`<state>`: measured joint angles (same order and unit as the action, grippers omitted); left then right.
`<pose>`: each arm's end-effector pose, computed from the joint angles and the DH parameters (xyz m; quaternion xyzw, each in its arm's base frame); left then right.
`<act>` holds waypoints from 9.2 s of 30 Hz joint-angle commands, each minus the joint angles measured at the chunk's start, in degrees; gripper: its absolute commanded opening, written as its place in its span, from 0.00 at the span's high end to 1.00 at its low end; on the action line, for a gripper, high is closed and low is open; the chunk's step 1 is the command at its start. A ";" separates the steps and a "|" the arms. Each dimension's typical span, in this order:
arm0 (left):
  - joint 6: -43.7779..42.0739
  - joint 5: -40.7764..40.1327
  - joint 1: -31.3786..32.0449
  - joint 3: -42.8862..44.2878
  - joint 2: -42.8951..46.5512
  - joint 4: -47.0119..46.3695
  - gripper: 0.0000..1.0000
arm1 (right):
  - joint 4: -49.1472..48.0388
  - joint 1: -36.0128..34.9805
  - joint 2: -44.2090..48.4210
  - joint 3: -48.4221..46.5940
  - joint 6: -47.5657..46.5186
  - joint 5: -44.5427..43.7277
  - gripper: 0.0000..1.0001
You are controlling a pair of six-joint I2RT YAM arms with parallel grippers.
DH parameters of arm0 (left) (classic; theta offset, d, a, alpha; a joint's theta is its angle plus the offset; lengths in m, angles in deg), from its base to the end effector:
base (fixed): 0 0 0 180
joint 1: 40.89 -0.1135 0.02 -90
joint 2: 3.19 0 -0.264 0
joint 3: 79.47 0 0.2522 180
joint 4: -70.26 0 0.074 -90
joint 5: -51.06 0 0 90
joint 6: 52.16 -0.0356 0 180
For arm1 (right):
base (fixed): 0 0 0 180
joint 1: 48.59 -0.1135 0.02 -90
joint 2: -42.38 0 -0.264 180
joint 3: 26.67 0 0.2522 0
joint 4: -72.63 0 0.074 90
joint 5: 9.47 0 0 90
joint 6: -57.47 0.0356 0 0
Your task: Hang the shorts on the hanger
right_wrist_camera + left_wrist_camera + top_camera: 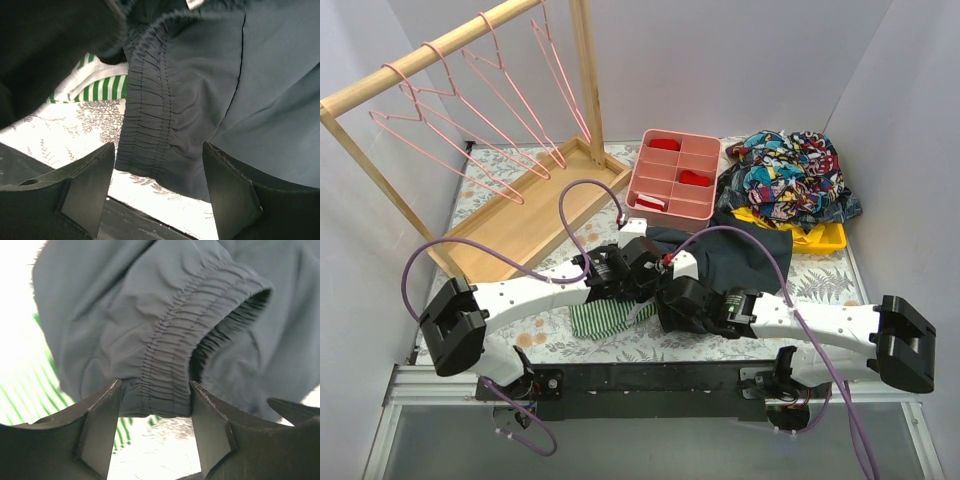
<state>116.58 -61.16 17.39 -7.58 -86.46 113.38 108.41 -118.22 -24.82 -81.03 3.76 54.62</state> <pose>0.1683 -0.2468 0.2388 -0.2238 0.9093 -0.2111 0.2804 0.0959 0.2136 0.2213 -0.1856 0.8961 0.1485 0.3748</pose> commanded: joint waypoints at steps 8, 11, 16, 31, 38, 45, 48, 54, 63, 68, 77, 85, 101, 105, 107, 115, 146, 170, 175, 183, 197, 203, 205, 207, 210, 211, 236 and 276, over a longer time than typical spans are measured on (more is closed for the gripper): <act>5.28 -9.95 0.17 -1.52 4.78 3.59 0.50 | 3.01 -1.83 -5.40 -1.41 6.42 -10.19 0.54; 6.25 -10.74 0.08 -3.36 6.01 2.89 0.59 | 5.22 -1.83 -2.42 -1.06 7.83 -13.27 0.71; 6.78 -13.37 -0.01 -3.81 6.45 2.71 0.92 | 10.40 -1.83 2.07 -3.69 8.62 -18.03 0.98; 1.94 -10.83 -0.10 -3.99 12.69 2.01 1.00 | 1.79 -7.01 -2.31 -4.48 1.06 -7.84 0.29; 1.68 -10.65 -0.10 -3.55 14.09 2.80 0.96 | 7.94 -7.72 -12.86 -5.98 7.29 -13.09 0.27; 1.24 -11.26 -0.10 -3.20 16.29 4.12 1.00 | 11.47 -7.63 -12.17 -4.75 9.94 -17.94 0.51; 1.33 -12.58 -0.01 -2.06 17.43 6.40 1.00 | 17.16 -7.63 -9.98 -7.91 11.34 -21.10 0.90; -3.31 -15.66 -0.10 4.26 22.52 9.04 1.00 | 26.76 -7.37 -1.45 -23.54 4.18 -31.12 0.99; -12.73 -11.80 -0.10 21.40 26.92 9.04 1.00 | 21.42 -7.28 1.19 -51.73 -16.58 -31.75 0.99; -16.07 -12.41 -0.10 31.50 25.79 12.29 1.00 | 17.70 -5.71 0.50 -57.83 -23.72 -31.49 0.99; -5.72 -7.15 -0.53 14.94 22.09 14.51 1.00 | 11.13 29.00 8.39 -28.37 -16.96 2.13 0.99; 5.10 1.38 -4.14 -8.11 15.16 -2.00 1.00 | -0.57 42.02 6.65 -5.82 -16.17 23.35 0.99; -13.78 18.07 -5.11 -2.59 19.80 -3.52 0.41 | 4.69 42.73 8.48 -12.30 -17.31 26.35 0.30; -16.86 22.13 -5.02 1.80 21.91 -1.95 0.40 | 4.52 42.82 9.02 -13.45 -17.22 26.26 0.25; -17.48 24.15 -4.93 6.00 22.79 -1.59 0.40 | 4.00 42.73 9.02 -13.54 -16.96 26.26 0.14; -16.51 -3.23 -5.28 36.05 8.93 4.80 0.41 | 0.75 42.73 6.82 -13.01 -16.25 27.67 0.14; -36.81 -30.25 -28.05 75.55 -25.19 0.34 0.44 | -1.81 42.82 4.45 -9.23 -17.04 33.12 0.18; -36.11 -28.05 -31.21 73.36 -28.88 -5.72 1.00 | -1.28 42.73 5.06 -7.92 -18.10 32.94 0.19; -37.96 -29.90 -30.25 72.92 -27.22 -8.27 1.00 | -1.37 42.64 4.80 -8.00 -18.10 32.94 0.19; -39.89 -30.34 -28.40 70.37 -24.23 -10.73 1.00 | -1.28 42.64 4.27 -8.18 -18.19 32.68 0.19; -45.25 -32.97 -26.29 67.73 -22.65 -17.05 1.00 | -1.63 42.73 5.32 -6.95 -18.45 32.15 0.19; -50.35 -34.91 -26.20 67.55 -23.52 -22.68 1.00 | -1.45 42.73 5.24 -7.21 -18.63 32.15 0.19; -50.52 -34.74 -26.29 68.52 -23.87 -22.68 1.00 | -1.45 42.64 5.24 -7.21 -18.80 32.06 0.19; -51.14 -34.65 -26.29 68.52 -23.87 -23.73 1.00 | -1.37 42.73 5.15 -7.30 -18.89 32.06 0.19; -52.64 -34.47 -26.29 68.87 -24.05 -24.71 1.00 | -1.10 42.64 4.88 -7.65 -19.07 32.06 0.19; -52.55 -34.38 -26.29 68.79 -23.88 -24.53 1.00 | -0.93 42.73 4.80 -7.74 -19.15 32.06 0.19; -32.71 -10.96 -11.35 46.14 -2.88 -6.00 1.00 | 0.74 42.64 12.26 -5.63 -18.02 24.07 0.19; -19.94 50.26 -10.29 7.71 26.32 16.08 1.00 | 3.64 30.79 27.56 13.44 -4.66 11.68 0.32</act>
<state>96.42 -11.54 6.92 1.68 -59.18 133.77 113.09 -84.71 3.55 -66.76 -2.43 69.77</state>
